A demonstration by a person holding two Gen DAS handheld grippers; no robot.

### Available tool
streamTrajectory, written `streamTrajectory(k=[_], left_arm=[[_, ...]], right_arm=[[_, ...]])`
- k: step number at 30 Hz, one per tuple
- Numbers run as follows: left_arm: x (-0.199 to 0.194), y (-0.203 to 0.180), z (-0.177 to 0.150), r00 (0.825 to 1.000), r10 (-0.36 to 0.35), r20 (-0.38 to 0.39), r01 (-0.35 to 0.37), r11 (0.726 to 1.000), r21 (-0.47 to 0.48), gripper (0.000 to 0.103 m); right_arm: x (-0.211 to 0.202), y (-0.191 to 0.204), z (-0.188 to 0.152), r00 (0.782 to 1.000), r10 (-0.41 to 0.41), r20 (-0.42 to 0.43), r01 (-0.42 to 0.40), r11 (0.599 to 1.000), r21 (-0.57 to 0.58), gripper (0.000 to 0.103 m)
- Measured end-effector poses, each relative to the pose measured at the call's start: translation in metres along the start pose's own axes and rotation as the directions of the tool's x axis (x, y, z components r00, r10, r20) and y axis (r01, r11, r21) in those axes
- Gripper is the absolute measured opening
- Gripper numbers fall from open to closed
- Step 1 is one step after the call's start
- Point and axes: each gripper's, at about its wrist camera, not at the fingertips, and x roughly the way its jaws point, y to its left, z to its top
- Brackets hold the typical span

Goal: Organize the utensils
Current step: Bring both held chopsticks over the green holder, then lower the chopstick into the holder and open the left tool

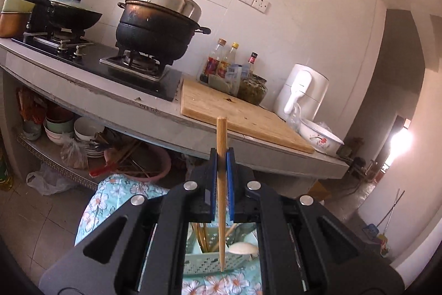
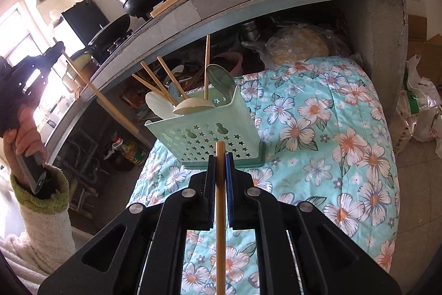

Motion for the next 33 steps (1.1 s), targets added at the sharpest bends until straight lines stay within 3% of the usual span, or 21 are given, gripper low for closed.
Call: streamTrajectory(k=[9,19,33], left_arm=[[0.049,0.012,-0.008,0.999,0.048,0.02,-0.048,0.999,-0.005,0.006],[0.066,0.012,-0.03,0.998,0.055,-0.006,-0.055,0.998,0.016,0.006],[0.087,0.009,-0.072,0.991,0.065,-0.114,-0.058,0.996,0.06,0.006]], right_arm=[[0.001,-0.004,0.002,1.0,-0.023,-0.011,0.023,1.0,0.0,0.007],[0.003,-0.005,0.001,0.999,-0.029,-0.022,0.029,1.0,0.002,0.007],[-0.001,-0.006,-0.001,0.999,-0.04,-0.017,0.04,0.999,0.002,0.007]])
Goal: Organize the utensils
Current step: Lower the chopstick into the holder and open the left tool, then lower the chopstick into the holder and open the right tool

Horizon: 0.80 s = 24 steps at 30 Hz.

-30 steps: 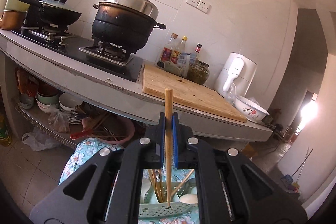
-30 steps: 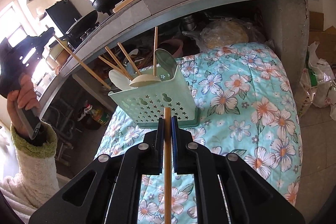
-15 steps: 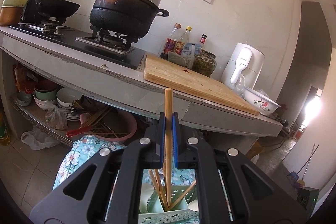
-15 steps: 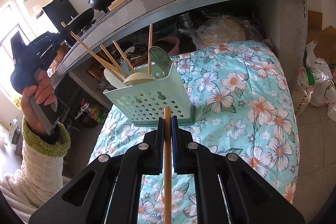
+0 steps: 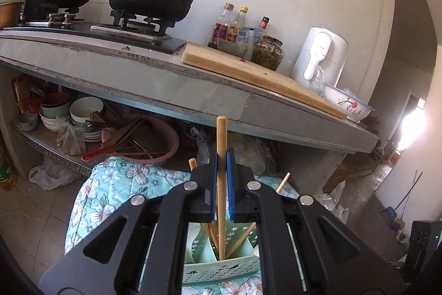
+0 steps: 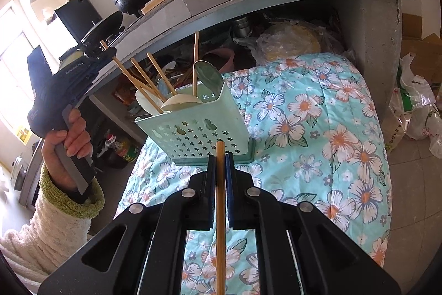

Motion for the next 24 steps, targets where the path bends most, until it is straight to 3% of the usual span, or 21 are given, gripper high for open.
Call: streamTrajectory(k=[5,9,15,20,24], left_arm=[[0.004,0.004,-0.012,0.998,-0.004,-0.061,0.004,1.0,-0.005,0.007],[0.002,0.009,-0.017,0.996,-0.008,-0.084,0.007,1.0,-0.021,0.025],[-0.013,0.02,-0.022,0.997,-0.019,-0.071,0.015,0.999,-0.049,0.035],[-0.038,0.031,-0.031,0.998,-0.005,-0.055,0.001,0.998,-0.06,0.046],[-0.062,0.043,-0.048,0.998,0.022,-0.05,-0.025,0.998,-0.055,0.053]], right_arm=[[-0.004,0.001,0.002,1.0,-0.005,0.009,0.005,1.0,-0.004,0.007],[-0.006,0.003,0.004,1.0,-0.007,0.017,0.007,1.0,-0.01,0.007],[-0.014,0.018,0.016,0.999,0.002,0.046,0.0,0.999,-0.041,0.007],[-0.026,0.044,0.046,0.99,0.071,0.119,-0.06,0.994,-0.089,0.007],[-0.026,0.07,0.077,0.971,0.15,0.186,-0.127,0.983,-0.13,0.007]])
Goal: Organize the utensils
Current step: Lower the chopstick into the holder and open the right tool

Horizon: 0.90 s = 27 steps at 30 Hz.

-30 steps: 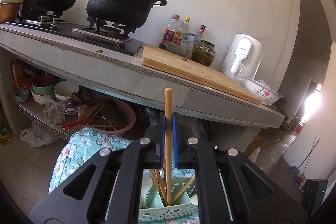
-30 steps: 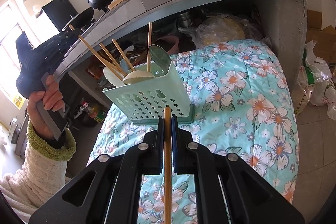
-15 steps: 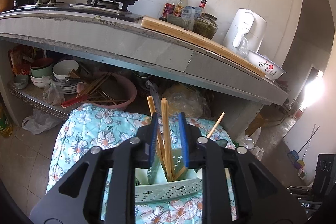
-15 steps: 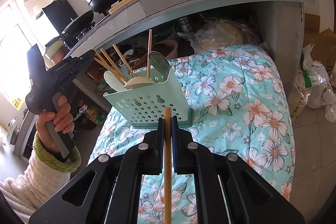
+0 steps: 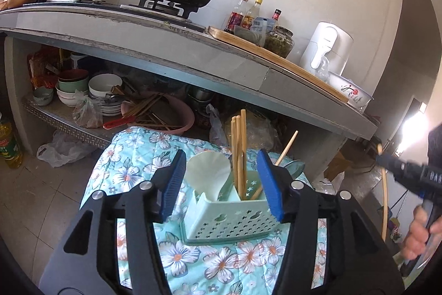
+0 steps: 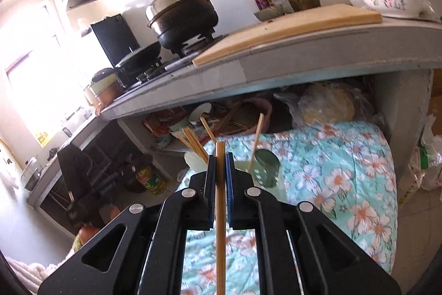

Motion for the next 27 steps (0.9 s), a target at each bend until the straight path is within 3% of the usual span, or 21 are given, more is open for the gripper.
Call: streamTrajectory(k=[7,17,27], left_arm=[[-0.04,0.027,-0.029,0.997,0.071,0.011,-0.071,0.997,0.006,0.054],[-0.067,0.068,-0.043,0.988,0.151,0.027,-0.151,0.988,-0.033,0.054],[-0.075,0.091,-0.045,0.981,0.192,0.037,-0.189,0.98,-0.062,0.054]], right_arm=[[0.037,0.037,0.058,0.987,0.086,0.133,-0.082,0.996,-0.037,0.007],[0.087,0.066,0.106,0.947,-0.004,0.321,0.039,0.994,-0.102,0.007],[0.142,0.06,0.11,0.932,-0.128,0.339,0.186,0.972,-0.143,0.007]])
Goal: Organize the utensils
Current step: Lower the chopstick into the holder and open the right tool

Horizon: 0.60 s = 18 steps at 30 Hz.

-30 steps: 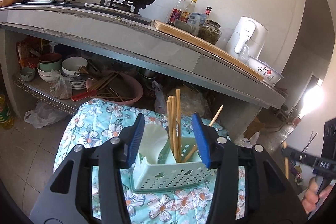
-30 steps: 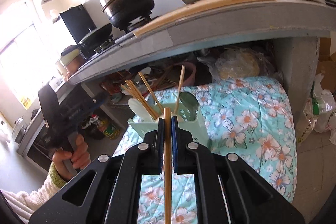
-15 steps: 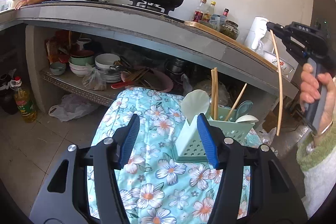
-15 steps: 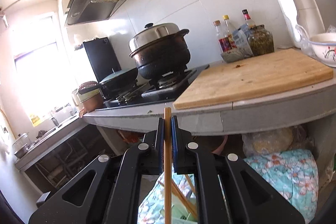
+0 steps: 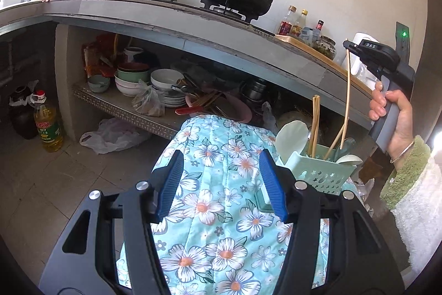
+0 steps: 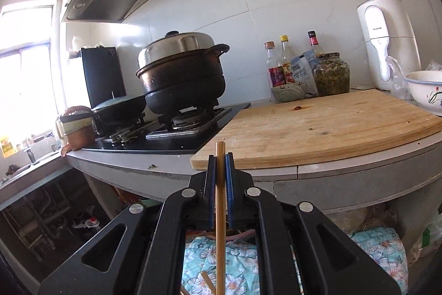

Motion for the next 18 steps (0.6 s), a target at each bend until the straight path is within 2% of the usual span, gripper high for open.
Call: streamTrajectory(k=[5,11,18], left_arm=[[0.0,0.005,-0.002,1.0,0.01,-0.004,-0.01,1.0,-0.009,0.054],[0.002,0.005,-0.001,1.0,0.012,-0.007,-0.012,1.0,-0.013,0.054],[0.003,0.005,-0.003,1.0,0.006,-0.009,-0.006,1.0,-0.014,0.054]], right_arm=[[0.021,-0.004,-0.016,0.998,-0.049,-0.045,0.047,0.998,-0.045,0.007],[0.039,-0.007,-0.026,0.991,-0.058,-0.121,0.052,0.997,-0.051,0.007],[0.045,-0.004,-0.036,0.985,-0.078,-0.155,0.064,0.993,-0.097,0.007]])
